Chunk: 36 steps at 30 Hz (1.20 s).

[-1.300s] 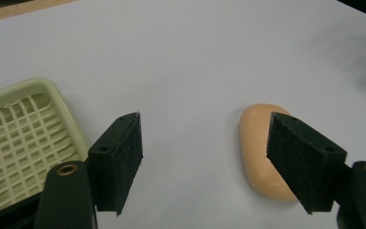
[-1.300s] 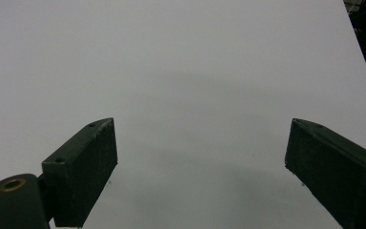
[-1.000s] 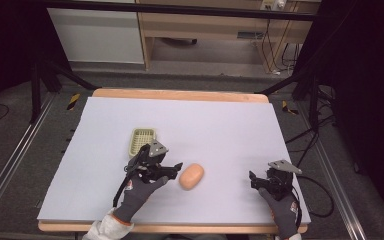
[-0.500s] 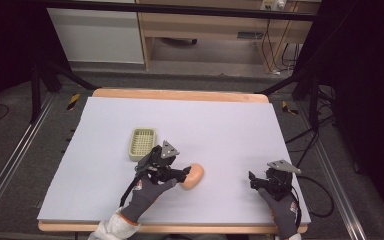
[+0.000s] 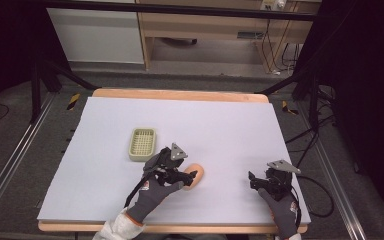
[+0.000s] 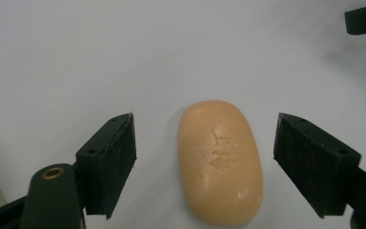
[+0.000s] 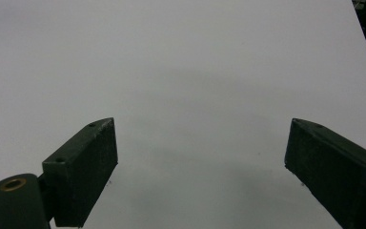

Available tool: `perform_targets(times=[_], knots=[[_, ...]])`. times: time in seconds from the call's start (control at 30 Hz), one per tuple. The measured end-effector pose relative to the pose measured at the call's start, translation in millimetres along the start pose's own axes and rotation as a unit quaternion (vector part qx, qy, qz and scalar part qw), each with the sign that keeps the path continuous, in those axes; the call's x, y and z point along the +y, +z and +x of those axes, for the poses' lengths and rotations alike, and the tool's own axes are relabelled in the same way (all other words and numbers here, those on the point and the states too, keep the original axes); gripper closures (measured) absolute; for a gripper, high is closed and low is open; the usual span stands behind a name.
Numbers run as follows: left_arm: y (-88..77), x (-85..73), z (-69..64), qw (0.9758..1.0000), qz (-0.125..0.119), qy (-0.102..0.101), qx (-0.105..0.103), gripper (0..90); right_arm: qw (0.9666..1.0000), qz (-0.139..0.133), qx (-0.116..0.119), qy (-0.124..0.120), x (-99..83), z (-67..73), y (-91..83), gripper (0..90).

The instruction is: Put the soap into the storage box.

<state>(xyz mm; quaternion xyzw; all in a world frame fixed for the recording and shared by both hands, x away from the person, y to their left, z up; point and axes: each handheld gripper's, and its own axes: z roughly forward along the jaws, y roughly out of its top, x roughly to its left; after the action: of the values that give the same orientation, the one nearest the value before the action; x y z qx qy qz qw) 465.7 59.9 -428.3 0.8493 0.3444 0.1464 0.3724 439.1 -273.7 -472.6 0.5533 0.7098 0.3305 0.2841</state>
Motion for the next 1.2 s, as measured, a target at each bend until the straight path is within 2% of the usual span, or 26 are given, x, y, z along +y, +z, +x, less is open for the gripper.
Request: perform_targets(times=[0.57,1.2], knots=[[22.1,-4.9,-7.0,0.9993,0.038,0.009,-0.002,19.4,1.0000,0.002,0.002,0.001,-0.2,0.3,0.7,10.9],[41.6,-11.5,-12.7,0.9976,0.067,0.016,-0.002,21.2,1.0000,0.005,0.003,0.000,-0.3,0.7,1.5,10.9]])
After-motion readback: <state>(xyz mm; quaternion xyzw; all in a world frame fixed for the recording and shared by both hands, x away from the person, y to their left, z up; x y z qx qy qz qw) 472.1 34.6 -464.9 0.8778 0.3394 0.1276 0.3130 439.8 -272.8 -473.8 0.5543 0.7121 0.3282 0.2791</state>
